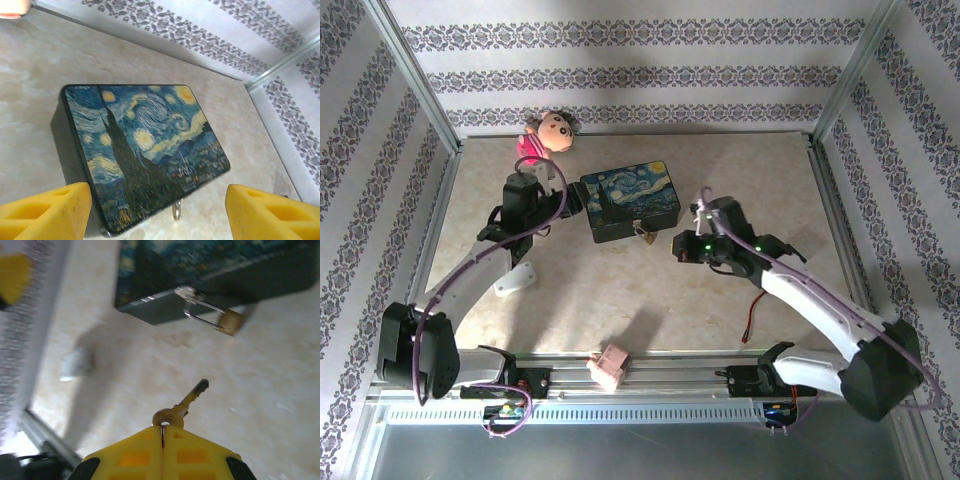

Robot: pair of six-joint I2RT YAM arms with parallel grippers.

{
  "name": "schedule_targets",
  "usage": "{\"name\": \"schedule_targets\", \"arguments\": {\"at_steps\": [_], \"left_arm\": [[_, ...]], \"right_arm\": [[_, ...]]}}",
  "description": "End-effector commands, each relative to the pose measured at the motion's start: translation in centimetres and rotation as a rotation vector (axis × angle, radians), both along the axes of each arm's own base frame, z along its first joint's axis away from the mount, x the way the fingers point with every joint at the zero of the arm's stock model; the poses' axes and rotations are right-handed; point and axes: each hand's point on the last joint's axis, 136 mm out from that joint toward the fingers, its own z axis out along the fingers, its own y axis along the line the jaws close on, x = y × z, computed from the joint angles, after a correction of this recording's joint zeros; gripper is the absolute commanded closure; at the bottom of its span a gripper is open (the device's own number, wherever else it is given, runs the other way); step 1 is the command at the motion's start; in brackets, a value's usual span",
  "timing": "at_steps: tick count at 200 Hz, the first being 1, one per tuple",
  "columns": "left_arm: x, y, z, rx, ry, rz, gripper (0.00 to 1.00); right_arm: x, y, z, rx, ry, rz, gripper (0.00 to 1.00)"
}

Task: Unlock the padlock with the key

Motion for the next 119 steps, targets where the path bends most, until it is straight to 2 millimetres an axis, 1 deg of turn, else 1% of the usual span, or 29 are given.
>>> {"name": "schedule_targets", "arguments": {"at_steps": [1, 12, 34, 76, 104, 119], "left_arm": [[-1.2, -1.5, 2.1, -0.032, -0.098, -0.123, 0.3], [-1.9, -1.9, 2.6, -0.05, -0.103, -0.152, 0.3], [-3.2, -3.1, 4.0, -0.081, -0.137, -0.218, 0.32], [-6.2, -6.4, 7.4, -0.172, -0.281, -0.4, 0.34], [-7.6, -8.0, 8.9, -0.182, -0.324, -0.507, 0.35], [-8.2, -8.6, 9.6, -0.191, -0.332, -0.549, 0.35]], "right_arm": [[-2.4, 2.1, 5.1, 0.208, -0.17, 0.231, 1.0], [-3.5, 2.0, 6.5, 0.227, -0.268, 0.29, 1.0], [-5.0, 1.8, 8.9, 0.285, -0.41, 0.342, 1.0], [-8.0, 2.2, 12.7, 0.389, -0.548, 0.476, 1.0], [-8.9, 3.1, 13.6, 0.382, -0.604, 0.528, 1.0], [-8.6, 3.6, 13.3, 0.353, -0.604, 0.528, 1.0]]}}
